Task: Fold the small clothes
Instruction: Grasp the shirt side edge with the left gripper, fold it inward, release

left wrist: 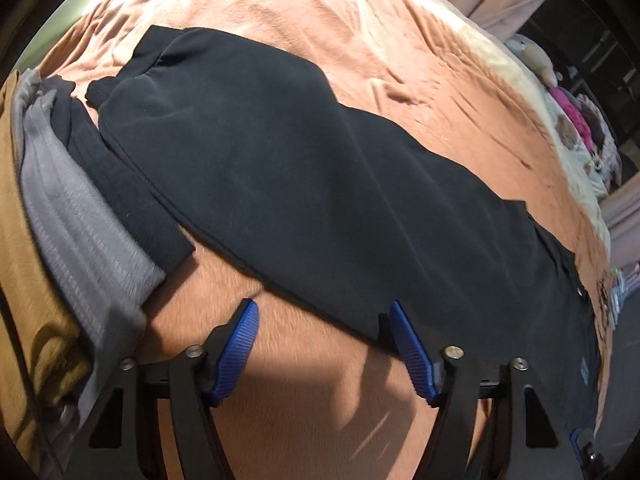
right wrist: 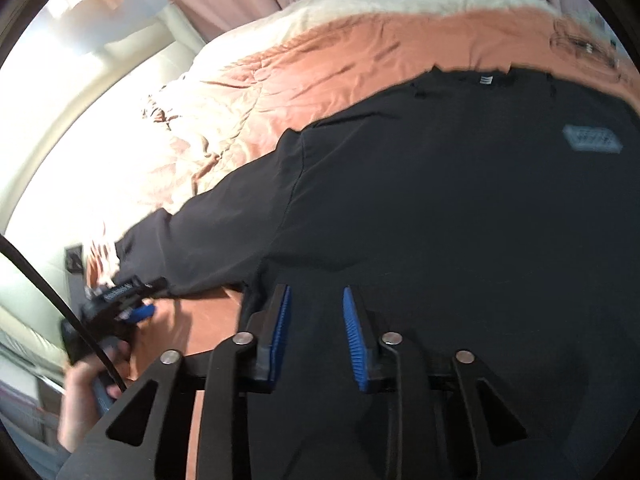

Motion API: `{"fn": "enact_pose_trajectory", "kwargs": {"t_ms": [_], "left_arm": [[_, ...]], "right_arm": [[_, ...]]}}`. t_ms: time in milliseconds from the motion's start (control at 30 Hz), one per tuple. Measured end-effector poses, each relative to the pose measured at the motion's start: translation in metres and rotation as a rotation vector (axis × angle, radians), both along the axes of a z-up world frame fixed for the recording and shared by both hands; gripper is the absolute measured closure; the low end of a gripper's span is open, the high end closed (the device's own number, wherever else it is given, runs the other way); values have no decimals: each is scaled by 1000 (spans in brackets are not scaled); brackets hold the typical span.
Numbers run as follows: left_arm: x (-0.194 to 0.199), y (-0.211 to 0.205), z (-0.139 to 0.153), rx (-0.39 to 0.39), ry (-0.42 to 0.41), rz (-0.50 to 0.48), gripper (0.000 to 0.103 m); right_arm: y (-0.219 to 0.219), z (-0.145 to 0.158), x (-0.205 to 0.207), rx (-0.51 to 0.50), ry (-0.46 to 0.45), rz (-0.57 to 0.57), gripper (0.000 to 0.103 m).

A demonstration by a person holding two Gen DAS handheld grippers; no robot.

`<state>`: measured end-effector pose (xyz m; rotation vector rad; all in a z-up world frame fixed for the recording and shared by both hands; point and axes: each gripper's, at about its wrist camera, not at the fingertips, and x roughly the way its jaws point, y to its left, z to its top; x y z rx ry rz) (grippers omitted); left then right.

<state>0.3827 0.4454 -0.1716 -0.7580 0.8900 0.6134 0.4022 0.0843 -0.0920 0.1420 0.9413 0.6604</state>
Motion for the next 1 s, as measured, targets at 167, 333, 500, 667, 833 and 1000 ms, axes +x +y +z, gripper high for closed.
{"fn": "enact_pose_trajectory", "kwargs": {"t_ms": [167, 333, 500, 667, 833, 1000], "left_arm": [[3, 7, 1, 6, -12, 41, 97], [3, 0, 42, 44, -92, 15, 98], [9, -14, 81, 77, -162, -69, 98], [15, -25, 110, 86, -217, -148, 98], [29, -41, 129, 86, -256, -216, 98], [44, -68, 146, 92, -302, -311, 98]], "right_arm": [[24, -11, 12, 52, 59, 3, 92], [37, -27, 29, 112, 136, -19, 94], [56, -52, 46, 141, 198, -12, 97], [76, -77, 63, 148, 252, 15, 98], [89, -87, 75, 167, 278, 32, 98], [85, -93, 85, 194, 314, 46, 98]]}}
